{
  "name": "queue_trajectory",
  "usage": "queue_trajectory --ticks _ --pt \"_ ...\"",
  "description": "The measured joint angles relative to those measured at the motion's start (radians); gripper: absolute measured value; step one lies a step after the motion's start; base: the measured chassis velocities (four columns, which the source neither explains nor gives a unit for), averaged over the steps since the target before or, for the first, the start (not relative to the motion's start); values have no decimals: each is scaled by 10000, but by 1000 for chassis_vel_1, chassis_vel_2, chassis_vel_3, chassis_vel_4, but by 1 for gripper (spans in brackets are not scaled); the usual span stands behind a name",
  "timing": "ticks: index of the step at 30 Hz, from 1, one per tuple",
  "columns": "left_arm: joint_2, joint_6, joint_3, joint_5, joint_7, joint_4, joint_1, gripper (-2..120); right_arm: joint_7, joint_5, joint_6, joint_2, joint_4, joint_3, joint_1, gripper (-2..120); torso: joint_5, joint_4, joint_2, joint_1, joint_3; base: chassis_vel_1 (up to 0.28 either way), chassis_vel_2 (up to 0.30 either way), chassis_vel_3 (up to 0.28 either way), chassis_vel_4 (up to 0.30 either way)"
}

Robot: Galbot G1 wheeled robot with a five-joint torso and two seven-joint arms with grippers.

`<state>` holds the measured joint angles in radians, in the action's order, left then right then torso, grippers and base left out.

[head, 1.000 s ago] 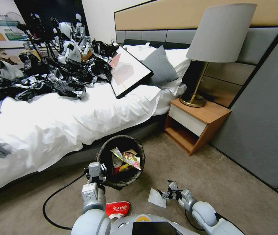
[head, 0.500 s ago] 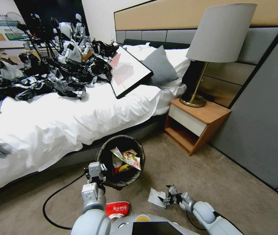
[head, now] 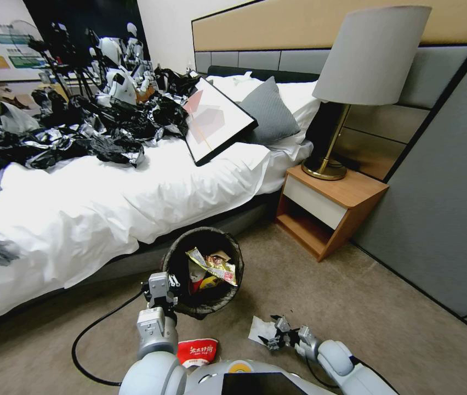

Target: Pick up the trash bin, then pick up the garbage from the floor and place it into the trash bin.

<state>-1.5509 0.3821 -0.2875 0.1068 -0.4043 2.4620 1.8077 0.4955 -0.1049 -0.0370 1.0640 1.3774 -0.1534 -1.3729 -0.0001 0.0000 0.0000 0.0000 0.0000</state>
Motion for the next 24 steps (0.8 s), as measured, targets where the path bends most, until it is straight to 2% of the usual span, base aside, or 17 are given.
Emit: queue_trajectory --ticks 10,13,15,17,19,21,24 --pt "0 0 0 0 0 0 0 0 32 44 -112 372 -822 -72 266 100 2 0 0 0 0 0 0 0 0" --pt "0 0 0 0 0 0 1 0 62 41 -218 470 -1092 -167 326 95 0 0 0 0 0 0 0 0 0" --pt "0 0 -1 0 -1 0 0 0 92 41 -279 484 -1156 -230 325 85 -9 -4 1 0 -1 0 0 0 0" --pt "0 0 0 0 0 0 0 0 98 41 -290 489 -1163 -252 323 82 -9 -5 1 -1 -1 0 0 0 0" --pt "1 0 0 0 0 0 0 0 101 36 -307 497 -1172 -310 323 69 -11 -6 1 0 -2 0 0 0 0" --pt "0 0 0 0 0 0 0 0 100 33 -307 497 -1170 -322 322 65 -10 -6 1 0 -2 0 0 0 0" --pt "0 0 -1 0 -1 0 0 0 87 27 -304 507 -1131 -347 312 52 -5 0 1 0 -2 0 0 0 0"
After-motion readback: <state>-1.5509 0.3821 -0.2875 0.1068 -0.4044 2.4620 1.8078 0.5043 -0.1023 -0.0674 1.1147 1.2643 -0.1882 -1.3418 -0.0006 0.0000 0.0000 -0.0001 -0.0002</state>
